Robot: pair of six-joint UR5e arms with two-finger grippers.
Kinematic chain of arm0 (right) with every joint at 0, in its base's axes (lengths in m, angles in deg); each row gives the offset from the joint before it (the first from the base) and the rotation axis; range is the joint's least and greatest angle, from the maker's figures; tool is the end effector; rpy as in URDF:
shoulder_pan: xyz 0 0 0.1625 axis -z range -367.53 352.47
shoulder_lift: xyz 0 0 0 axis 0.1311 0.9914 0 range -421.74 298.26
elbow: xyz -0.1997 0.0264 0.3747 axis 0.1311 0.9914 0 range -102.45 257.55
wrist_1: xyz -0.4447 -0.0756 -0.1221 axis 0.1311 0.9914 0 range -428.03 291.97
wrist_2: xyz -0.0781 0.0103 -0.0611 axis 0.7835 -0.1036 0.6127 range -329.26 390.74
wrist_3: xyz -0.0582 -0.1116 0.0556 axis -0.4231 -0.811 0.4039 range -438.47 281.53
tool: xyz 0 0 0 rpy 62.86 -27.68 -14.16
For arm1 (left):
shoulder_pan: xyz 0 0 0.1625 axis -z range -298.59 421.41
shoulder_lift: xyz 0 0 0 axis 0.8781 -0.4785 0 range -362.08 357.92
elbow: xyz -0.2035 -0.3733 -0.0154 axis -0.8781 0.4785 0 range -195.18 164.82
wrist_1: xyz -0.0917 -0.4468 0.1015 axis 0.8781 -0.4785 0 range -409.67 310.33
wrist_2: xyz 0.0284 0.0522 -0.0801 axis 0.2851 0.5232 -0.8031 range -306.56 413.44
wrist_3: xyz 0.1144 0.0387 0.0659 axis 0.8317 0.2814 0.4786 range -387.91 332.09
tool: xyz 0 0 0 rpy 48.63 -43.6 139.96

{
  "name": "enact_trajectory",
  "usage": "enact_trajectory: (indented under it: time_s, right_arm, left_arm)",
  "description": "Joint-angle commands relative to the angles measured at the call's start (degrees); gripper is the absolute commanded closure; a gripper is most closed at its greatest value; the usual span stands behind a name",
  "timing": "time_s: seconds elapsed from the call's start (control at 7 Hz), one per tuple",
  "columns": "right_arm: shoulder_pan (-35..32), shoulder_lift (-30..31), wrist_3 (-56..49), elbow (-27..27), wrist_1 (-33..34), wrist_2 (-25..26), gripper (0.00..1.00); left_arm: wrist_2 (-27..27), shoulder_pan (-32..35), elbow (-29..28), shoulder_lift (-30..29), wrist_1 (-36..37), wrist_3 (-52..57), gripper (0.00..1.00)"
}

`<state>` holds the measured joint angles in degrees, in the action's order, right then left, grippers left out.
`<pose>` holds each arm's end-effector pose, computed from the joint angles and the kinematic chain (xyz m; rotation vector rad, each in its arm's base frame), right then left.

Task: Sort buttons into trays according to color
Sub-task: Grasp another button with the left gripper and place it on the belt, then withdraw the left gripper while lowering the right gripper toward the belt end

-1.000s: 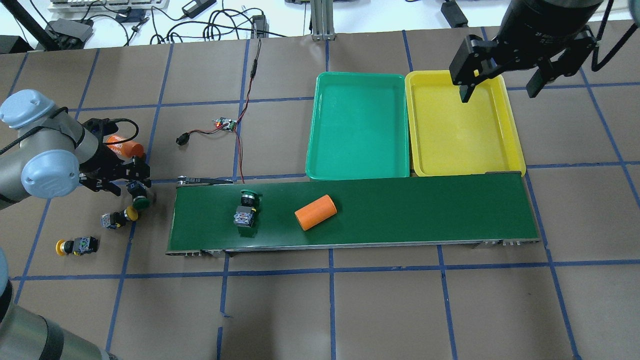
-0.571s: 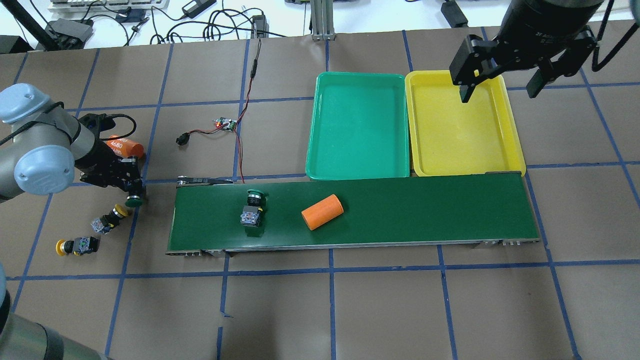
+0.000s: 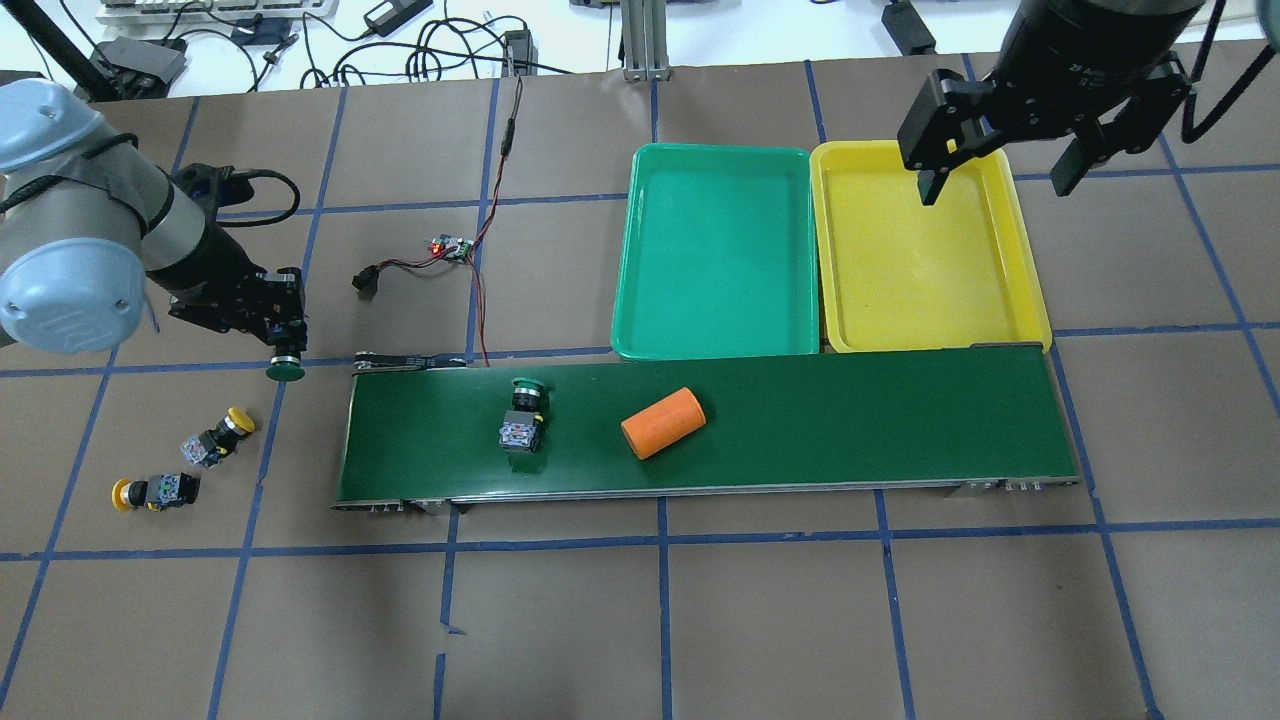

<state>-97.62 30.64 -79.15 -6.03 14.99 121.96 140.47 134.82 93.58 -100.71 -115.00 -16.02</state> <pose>0.1312 -0.5288 0.5216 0.0204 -3.1196 0.0492 0.0239 -0.5716 0.2351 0.1281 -3.0766 -0.0513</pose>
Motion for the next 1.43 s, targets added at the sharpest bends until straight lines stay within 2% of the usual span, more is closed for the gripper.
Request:
enact_trajectory:
  time_s: [0.0,0.14,0.29,0.43,0.57,0.71,0.86,1.0,1.14,1.29]
  right_arm:
    - [0.0,-0.01,0.06,0.0,0.13,0.0,0.0]
    - [0.0,-0.01,-0.03,0.0,0.04,0.0,0.0]
    - [0.0,-0.09,-0.03,0.0,0.21,0.0,0.0]
    - [0.0,0.08,0.06,0.0,0.21,-0.17,0.0]
    - [0.0,0.0,0.06,0.0,0.04,-0.08,0.0]
    - [0.0,-0.01,0.06,0.0,0.04,-0.17,0.0]
    - [0.0,-0.01,-0.03,0.0,-0.05,-0.08,0.0]
    - [0.0,-0.01,0.06,0.0,-0.05,-0.08,0.0]
    - [0.0,-0.01,0.06,-0.09,-0.14,0.0,0.0]
    - [0.0,-0.09,-0.03,-0.09,-0.22,0.26,0.0]
  left_arm:
    - [0.08,9.35,4.07,4.49,-0.59,-5.28,0.91]
    - [-0.19,12.0,8.01,4.33,0.36,-11.48,0.94]
    - [0.07,14.37,9.18,2.85,5.68,-12.06,0.94]
    - [0.08,15.35,9.63,2.75,6.6,-11.98,0.88]
    - [0.08,15.36,10.5,2.75,6.61,-11.98,0.5]
    - [0.08,15.36,10.51,2.66,7.13,-11.72,0.0]
    - [0.51,15.28,8.86,3.36,7.49,-11.72,0.0]
    - [7.39,14.93,4.93,4.58,6.45,-11.28,0.0]
    - [9.2,13.88,-0.68,4.51,1.56,-11.28,0.0]
    - [8.69,10.13,-5.26,3.2,-3.44,-11.19,0.0]
